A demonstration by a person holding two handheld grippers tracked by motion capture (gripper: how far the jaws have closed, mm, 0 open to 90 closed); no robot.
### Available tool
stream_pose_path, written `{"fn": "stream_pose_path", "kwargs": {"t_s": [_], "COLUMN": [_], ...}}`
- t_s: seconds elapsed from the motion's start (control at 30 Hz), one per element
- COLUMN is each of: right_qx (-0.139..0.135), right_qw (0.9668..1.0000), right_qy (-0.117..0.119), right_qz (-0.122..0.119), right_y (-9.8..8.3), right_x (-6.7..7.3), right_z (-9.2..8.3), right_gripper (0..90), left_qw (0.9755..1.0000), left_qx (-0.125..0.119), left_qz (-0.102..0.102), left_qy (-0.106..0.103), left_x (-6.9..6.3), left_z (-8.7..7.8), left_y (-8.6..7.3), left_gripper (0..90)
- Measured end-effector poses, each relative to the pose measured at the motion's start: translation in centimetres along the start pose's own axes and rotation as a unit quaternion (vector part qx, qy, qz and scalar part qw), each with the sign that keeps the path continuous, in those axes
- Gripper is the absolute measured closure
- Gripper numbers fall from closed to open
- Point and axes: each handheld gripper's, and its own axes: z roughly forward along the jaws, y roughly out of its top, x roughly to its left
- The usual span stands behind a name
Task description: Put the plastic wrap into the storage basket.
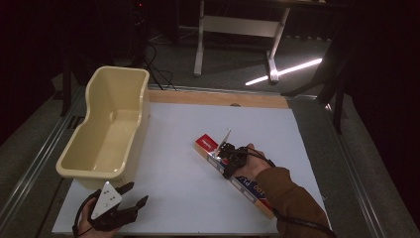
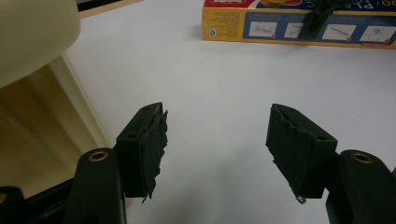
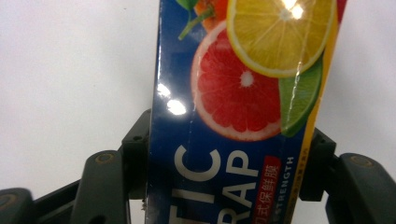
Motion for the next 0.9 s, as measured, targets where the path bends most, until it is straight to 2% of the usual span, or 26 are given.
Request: {"fn": "stream_pose_path", "kwargs": {"t_s": [0.03, 0.07, 0.27, 0.47, 0.5, 0.7, 0.9], "right_qx": [0.0, 0.013, 0.019, 0.021, 0.017, 0.0, -0.024], "right_qw": [1.0, 0.9998, 0.9994, 0.999, 0.9985, 0.9978, 0.9956], "right_qy": [0.0, -0.003, -0.003, 0.007, 0.014, 0.026, 0.04], "right_qz": [0.0, 0.016, 0.029, 0.039, 0.05, 0.061, 0.082], "right_y": [0.0, 0.2, 0.4, 0.5, 0.6, 0.8, 1.2], "right_x": [0.0, 0.1, 0.1, 0.0, 0.0, -0.2, -0.5], "right_z": [0.0, -0.1, -0.1, -0.2, -0.4, -1.2, -2.2], "right_gripper": [38.9, 40.4, 41.4, 41.6, 41.7, 41.7, 41.7], "left_qw": [1.0, 1.0, 1.0, 1.0, 1.0, 1.0, 1.0], "left_qx": [0.0, 0.0, -0.004, -0.006, -0.005, -0.002, 0.001], "left_qz": [0.0, 0.002, 0.004, 0.002, 0.002, 0.005, 0.005], "left_qy": [0.0, -0.002, 0.002, 0.002, 0.001, -0.001, -0.004], "left_x": [0.0, -0.1, -0.2, 0.0, 0.1, 0.2, 0.4], "left_z": [0.0, 0.1, 0.2, 0.3, 0.5, 0.8, 1.1], "left_y": [0.0, 0.0, 0.0, 0.0, 0.0, 0.1, 0.1], "left_gripper": [37.8, 37.8, 37.8, 37.8, 37.8, 37.9, 37.8]}}
